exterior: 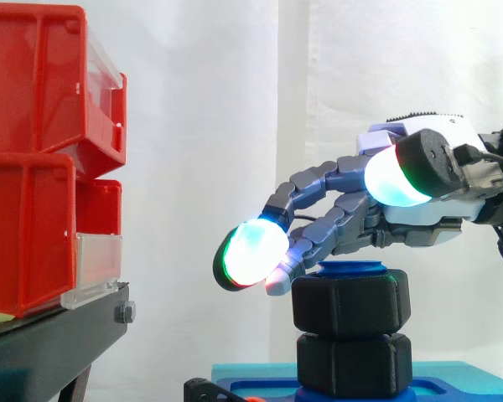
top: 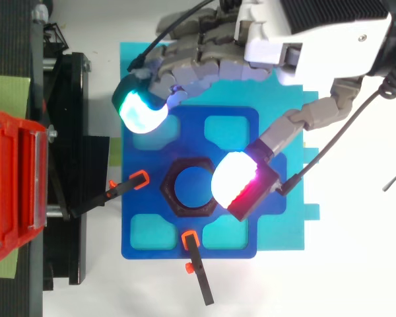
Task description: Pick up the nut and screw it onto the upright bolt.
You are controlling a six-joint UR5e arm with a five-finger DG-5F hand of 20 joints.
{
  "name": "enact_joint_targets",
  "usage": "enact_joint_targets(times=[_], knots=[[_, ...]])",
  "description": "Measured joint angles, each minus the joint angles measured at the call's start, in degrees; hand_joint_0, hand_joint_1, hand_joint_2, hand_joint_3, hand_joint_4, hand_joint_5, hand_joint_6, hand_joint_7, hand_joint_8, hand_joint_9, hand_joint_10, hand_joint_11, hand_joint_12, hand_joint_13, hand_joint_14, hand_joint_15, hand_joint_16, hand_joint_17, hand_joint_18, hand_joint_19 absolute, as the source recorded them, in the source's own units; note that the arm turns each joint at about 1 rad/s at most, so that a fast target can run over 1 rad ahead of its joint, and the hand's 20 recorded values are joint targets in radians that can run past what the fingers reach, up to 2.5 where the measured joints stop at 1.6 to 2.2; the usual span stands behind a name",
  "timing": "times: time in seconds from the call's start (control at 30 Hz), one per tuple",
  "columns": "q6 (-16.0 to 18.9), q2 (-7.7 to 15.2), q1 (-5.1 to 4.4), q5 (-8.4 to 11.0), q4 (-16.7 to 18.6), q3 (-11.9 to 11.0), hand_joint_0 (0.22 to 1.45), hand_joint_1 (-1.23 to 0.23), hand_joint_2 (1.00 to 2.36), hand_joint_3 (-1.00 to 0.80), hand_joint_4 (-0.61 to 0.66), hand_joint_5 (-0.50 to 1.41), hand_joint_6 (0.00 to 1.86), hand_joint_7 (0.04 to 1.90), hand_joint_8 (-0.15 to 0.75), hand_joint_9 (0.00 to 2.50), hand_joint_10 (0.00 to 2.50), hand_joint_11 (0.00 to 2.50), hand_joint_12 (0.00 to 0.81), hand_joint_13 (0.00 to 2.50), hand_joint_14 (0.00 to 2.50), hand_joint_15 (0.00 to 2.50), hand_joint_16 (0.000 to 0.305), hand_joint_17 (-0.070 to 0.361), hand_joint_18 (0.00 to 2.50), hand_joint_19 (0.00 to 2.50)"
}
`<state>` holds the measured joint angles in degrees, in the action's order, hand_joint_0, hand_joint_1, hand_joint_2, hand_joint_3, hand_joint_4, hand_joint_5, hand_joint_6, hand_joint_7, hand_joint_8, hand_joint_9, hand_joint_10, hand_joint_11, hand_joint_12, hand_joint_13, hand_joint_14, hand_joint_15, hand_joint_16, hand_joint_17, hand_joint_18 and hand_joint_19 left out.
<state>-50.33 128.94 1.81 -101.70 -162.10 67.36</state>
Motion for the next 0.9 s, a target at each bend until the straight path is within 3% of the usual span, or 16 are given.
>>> enact_joint_targets(times=[0.43, 0.9], knots=[[-0.09, 0.05, -1.85, 1.23, -1.43, 0.12, 0.41, -0.44, 1.0, -0.5, 0.18, -0.19, 0.5, 0.64, 0.273, 0.48, 0.0, 0.0, 0.397, 0.16, 0.0, 0.0, 0.059, 0.133, 0.0, 0.0], [-0.12, 0.04, -2.38, 1.29, -4.04, 0.15, 0.43, -0.44, 1.0, -0.5, 0.22, -0.15, 0.5, 0.75, 0.282, 0.57, 0.0, 0.0, 0.389, 0.23, 0.0, 0.0, 0.056, 0.127, 0.0, 0.0]])
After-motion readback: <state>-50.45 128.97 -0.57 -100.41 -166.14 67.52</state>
